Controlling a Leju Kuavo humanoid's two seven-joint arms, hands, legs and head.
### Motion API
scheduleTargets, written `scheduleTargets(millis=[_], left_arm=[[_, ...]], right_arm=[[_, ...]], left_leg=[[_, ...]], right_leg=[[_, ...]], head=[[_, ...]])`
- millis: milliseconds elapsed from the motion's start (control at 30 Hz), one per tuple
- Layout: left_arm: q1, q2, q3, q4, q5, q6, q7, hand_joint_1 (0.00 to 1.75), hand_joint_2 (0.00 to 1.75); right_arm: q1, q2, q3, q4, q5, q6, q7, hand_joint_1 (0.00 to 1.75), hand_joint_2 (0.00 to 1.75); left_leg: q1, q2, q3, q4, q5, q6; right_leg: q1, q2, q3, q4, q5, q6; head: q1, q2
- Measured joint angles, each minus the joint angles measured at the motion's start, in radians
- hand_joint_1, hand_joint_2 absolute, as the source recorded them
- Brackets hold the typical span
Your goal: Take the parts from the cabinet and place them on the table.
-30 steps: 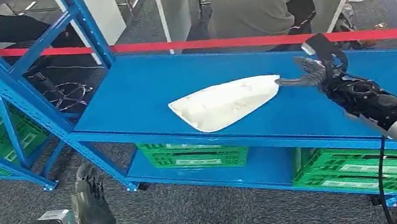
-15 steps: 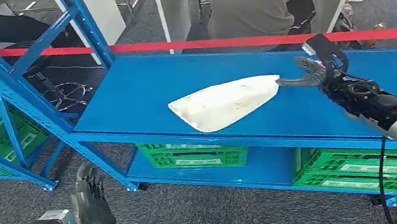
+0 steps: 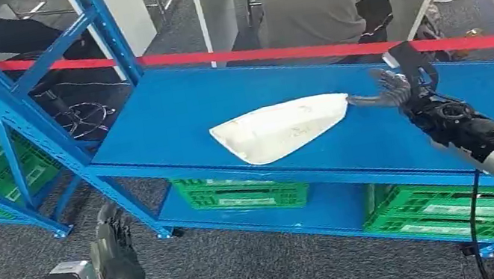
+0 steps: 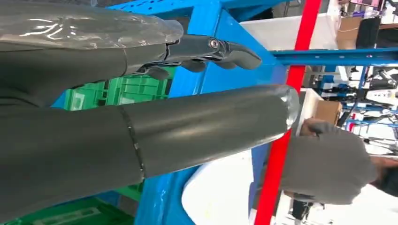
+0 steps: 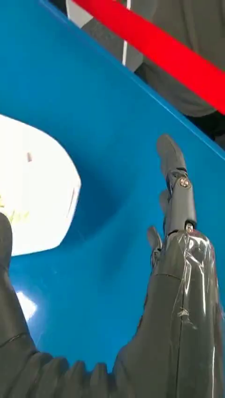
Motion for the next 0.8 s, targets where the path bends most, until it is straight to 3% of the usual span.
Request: scheduleTargets(millis=[533, 567, 600, 633, 800], left_arm=[[-0.008, -0.007, -0.004, 0.0, 0.006, 0.008, 0.0, 0.0, 0.0], [-0.008, -0.007, -0.005, 0.0, 0.008, 0.008, 0.0, 0.0, 0.0], [-0.008, -0.007, -0.006, 0.0, 0.008, 0.008, 0.0, 0.0, 0.0], [-0.009, -0.007, -0.007, 0.0, 0.008, 0.008, 0.0, 0.0, 0.0], [-0.013, -0.008, -0.01, 0.001, 0.011, -0.004, 0.001, 0.0, 0.0]], right_arm=[[0.009, 0.014, -0.003, 0.056, 0.011, 0.009, -0.005, 1.75, 1.75], [0.012, 0.014, -0.004, 0.056, 0.011, 0.007, -0.003, 1.13, 1.75], [0.015, 0.014, -0.005, 0.056, 0.01, 0.005, 0.0, 0.12, 1.75], [0.017, 0.014, -0.006, 0.055, 0.007, 0.0, 0.003, 0.02, 1.75], [0.031, 0.014, -0.018, 0.054, -0.003, -0.025, 0.008, 0.0, 1.75]], left_leg=[[0.0, 0.0, 0.0, 0.0, 0.0, 0.0], [0.0, 0.0, 0.0, 0.0, 0.0, 0.0], [0.0, 0.0, 0.0, 0.0, 0.0, 0.0], [0.0, 0.0, 0.0, 0.0, 0.0, 0.0], [0.0, 0.0, 0.0, 0.0, 0.0, 0.0]], right_leg=[[0.0, 0.0, 0.0, 0.0, 0.0, 0.0], [0.0, 0.0, 0.0, 0.0, 0.0, 0.0], [0.0, 0.0, 0.0, 0.0, 0.0, 0.0], [0.0, 0.0, 0.0, 0.0, 0.0, 0.0], [0.0, 0.0, 0.0, 0.0, 0.0, 0.0]], head=[[0.0, 0.0], [0.0, 0.0], [0.0, 0.0], [0.0, 0.0], [0.0, 0.0]])
